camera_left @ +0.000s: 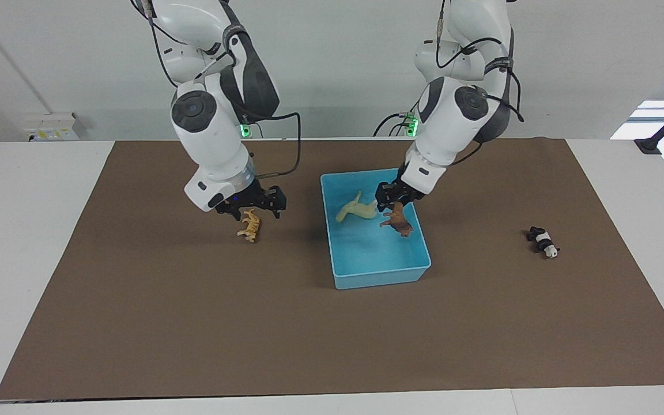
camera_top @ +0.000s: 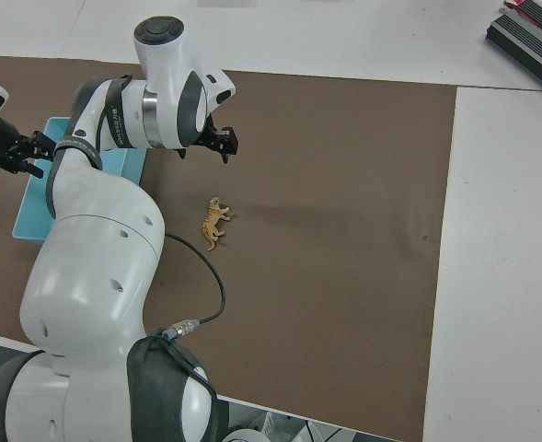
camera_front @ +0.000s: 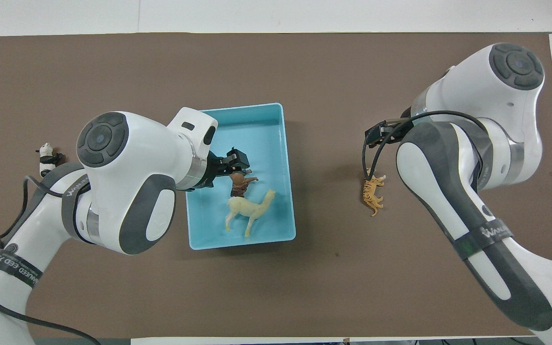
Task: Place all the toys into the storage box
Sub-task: 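Open the left gripper over the box while the right gripper reaches the tiger, then grasp the tan tiger with the right gripper while the left gripper withdraws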
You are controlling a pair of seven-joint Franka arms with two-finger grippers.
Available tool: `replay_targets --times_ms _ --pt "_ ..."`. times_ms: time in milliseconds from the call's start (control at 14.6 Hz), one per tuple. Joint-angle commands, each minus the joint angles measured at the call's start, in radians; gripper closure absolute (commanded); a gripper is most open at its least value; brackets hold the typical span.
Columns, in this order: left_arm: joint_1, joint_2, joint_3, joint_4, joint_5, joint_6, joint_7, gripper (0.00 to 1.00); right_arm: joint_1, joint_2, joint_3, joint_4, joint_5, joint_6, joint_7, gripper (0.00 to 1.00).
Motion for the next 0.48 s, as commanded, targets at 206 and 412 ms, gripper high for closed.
replay_targets --times_ms 206,412 --pt "0.147 -0.077 0.035 0.028 0.267 -0.166 0.029 0.0 0.026 -0.12 0.021 -0.276 -0.015 0.16 0.093 0.0" --pt "0.355 -0.066 0.038 0.047 0.331 -0.145 0.299 0.0 0.052 -0.114 0.025 -0.311 -0.015 0.177 0.261 0.0"
